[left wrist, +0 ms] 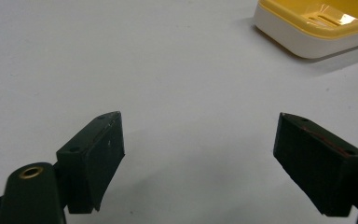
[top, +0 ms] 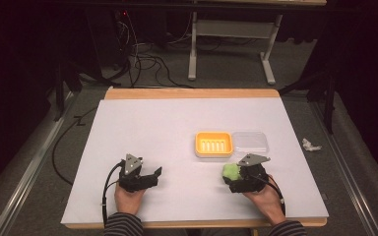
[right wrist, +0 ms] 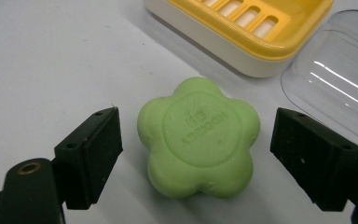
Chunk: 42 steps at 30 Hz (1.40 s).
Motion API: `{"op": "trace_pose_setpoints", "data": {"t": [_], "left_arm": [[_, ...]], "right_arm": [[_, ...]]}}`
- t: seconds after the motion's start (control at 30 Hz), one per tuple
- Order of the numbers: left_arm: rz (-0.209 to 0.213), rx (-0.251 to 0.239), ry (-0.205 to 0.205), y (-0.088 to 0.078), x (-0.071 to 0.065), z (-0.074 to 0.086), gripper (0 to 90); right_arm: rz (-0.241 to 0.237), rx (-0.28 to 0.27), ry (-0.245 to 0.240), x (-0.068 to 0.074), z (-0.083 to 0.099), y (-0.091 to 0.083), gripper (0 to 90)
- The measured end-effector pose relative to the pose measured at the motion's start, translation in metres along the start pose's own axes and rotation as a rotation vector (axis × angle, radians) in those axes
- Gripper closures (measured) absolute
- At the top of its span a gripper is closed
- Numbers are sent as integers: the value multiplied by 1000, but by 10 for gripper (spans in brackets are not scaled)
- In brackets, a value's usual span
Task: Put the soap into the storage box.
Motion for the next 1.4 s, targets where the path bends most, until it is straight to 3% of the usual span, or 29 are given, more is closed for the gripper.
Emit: {"op": "trace_pose_setpoints", "data": {"t": [1.0,1.4], "left_arm": [[3,-15,-15,-1,1,-3,165],[8,-15,-7,-2,0,-3,166]], "right_arm": [[-38,62,19,2,6,24,206],[-22,46,8,1,7,24,249]]}}
Point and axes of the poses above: each handheld gripper's, and its own axes: y roughly forward along the jaws, z roughly out of its underside, x roughly to its left, the point moved 10 cm from there along y, roughly forward along the jaws, and after that the axes turned 6 degrees about z, right-handed, at the moved point
